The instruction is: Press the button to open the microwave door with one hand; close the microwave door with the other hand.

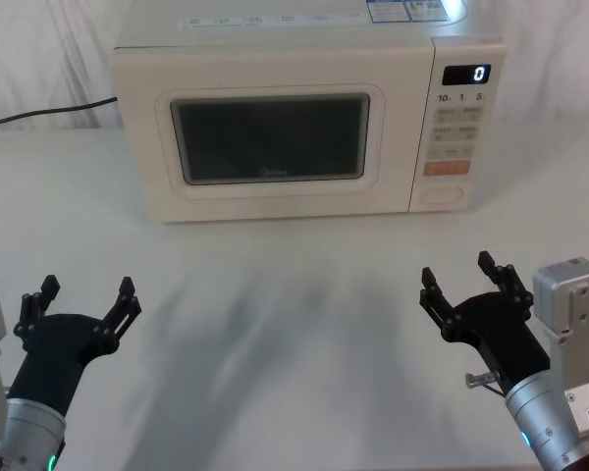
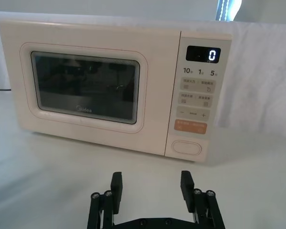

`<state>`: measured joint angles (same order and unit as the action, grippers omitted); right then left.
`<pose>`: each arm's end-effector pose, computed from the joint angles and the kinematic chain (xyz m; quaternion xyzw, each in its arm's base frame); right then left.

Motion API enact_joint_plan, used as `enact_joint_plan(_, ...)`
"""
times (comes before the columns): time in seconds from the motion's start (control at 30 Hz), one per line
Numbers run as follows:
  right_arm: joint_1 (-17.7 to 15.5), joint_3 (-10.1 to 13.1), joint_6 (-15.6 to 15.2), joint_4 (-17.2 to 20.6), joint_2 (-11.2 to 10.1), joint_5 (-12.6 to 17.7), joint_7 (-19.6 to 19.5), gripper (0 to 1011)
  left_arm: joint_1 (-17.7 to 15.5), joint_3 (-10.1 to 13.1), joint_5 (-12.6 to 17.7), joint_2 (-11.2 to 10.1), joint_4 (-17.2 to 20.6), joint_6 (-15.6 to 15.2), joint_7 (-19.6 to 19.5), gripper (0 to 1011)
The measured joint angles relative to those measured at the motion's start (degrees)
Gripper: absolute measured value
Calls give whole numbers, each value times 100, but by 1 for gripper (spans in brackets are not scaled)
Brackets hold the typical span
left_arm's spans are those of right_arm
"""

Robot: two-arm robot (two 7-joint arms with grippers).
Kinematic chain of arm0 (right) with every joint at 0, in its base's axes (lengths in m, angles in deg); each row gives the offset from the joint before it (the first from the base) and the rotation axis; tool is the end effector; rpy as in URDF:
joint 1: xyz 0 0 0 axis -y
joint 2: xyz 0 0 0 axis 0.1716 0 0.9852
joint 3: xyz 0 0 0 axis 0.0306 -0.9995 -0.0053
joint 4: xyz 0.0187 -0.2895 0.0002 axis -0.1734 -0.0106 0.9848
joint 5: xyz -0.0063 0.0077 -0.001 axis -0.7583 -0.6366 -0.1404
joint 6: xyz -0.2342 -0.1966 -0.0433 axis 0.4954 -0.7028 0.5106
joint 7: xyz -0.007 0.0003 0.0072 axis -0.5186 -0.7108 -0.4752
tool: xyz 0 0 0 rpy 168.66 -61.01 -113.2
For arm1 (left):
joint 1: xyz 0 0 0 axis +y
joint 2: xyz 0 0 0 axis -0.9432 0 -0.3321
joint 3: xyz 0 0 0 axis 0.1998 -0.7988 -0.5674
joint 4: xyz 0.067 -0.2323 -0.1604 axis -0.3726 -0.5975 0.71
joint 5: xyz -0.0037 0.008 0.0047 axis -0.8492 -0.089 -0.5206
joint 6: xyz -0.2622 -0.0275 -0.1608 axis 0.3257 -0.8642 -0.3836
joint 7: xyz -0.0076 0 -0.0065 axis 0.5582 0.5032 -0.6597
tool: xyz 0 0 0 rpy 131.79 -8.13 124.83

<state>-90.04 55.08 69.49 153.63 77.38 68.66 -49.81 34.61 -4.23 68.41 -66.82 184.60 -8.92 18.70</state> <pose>0.2660 0.0383 -0.2975 -0.0014 -0.0414 -0.6057 0.7946 0.2529 0.0376 -0.2851 -0.0174 0.0065 0.6616 0.7496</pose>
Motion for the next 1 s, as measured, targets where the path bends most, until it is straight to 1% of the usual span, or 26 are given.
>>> enact_joint_plan(0.03,0,0,0,0,0,0,0,770,0,0,0,0,0,0,0,1001)
enact_joint_plan(0.1,0,0,0,0,0,0,0,735,0,0,0,0,0,0,0,1001)
enact_joint_plan(0.17,0,0,0,0,0,0,0,663,0,0,0,0,0,0,1,1001)
enact_joint_plan(0.23,0,0,0,0,0,0,0,617,0,0,0,0,0,0,0,1001)
enact_joint_plan(0.27,0,0,0,0,0,0,0,558,0,0,0,0,0,0,0,1001)
enact_joint_plan(0.37,0,0,0,0,0,0,0,500,0,0,0,0,0,0,0,1001)
enact_joint_plan(0.43,0,0,0,0,0,0,0,396,0,0,0,0,0,0,1,1001)
enact_joint_plan(0.53,0,0,0,0,0,0,0,327,0,0,0,0,0,0,0,1001)
enact_joint_plan(0.57,0,0,0,0,0,0,0,282,0,0,0,0,0,0,0,1001)
enact_joint_plan(0.6,0,0,0,0,0,0,0,270,0,0,0,0,0,0,0,1001)
enact_joint_plan(0.67,0,0,0,0,0,0,0,189,0,0,0,0,0,0,1,1001)
enact_joint_plan(0.8,0,0,0,0,0,0,0,95,0,0,0,0,0,0,0,1001)
enact_joint_plan(0.83,0,0,0,0,0,0,0,41,0,0,0,0,0,0,0,1001)
enact_joint_plan(0.93,0,0,0,0,0,0,0,0,0,0,0,0,0,0,0,1001)
enact_joint_plan(1.0,0,0,0,0,0,0,0,0,0,0,0,0,0,0,0,1001)
